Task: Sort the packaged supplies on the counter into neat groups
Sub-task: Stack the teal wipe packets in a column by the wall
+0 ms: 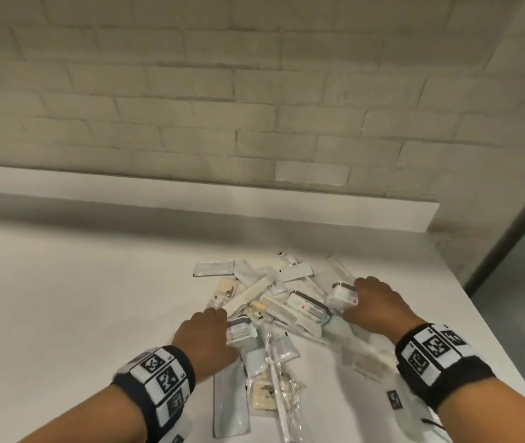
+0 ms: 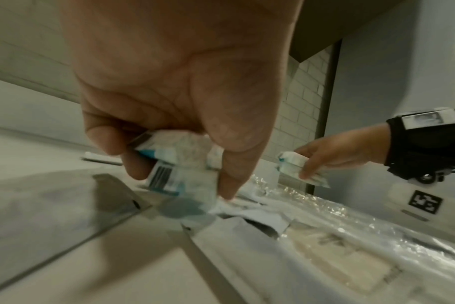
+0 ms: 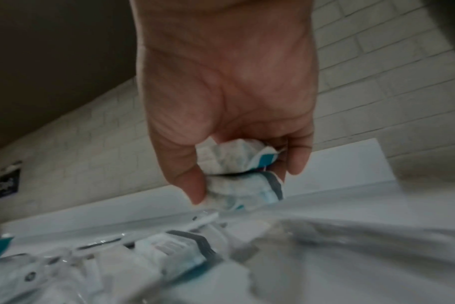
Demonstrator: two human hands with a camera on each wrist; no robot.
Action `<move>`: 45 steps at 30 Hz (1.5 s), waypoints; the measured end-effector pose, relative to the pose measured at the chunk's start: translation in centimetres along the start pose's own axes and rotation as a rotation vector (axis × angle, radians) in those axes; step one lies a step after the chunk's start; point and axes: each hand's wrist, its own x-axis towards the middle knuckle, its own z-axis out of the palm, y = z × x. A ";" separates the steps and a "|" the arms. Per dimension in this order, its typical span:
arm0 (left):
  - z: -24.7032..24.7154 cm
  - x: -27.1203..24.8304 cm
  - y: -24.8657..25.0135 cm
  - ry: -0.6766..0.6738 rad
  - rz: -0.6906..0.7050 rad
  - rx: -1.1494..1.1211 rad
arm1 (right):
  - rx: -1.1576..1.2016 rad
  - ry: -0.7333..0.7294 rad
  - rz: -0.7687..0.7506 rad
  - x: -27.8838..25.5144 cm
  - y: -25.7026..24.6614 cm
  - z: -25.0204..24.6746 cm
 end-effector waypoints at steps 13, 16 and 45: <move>-2.6 -1.0 -10.1 -0.021 -0.255 -0.004 | 0.017 -0.082 -0.098 2.0 -7.0 1.5; -2.1 -1.0 -12.9 -0.120 -0.226 -0.007 | -0.059 -0.019 -0.085 1.4 -7.9 -0.1; -5.9 9.5 -23.8 -0.156 0.033 -0.260 | -0.193 -0.024 -0.433 -0.3 -29.7 1.4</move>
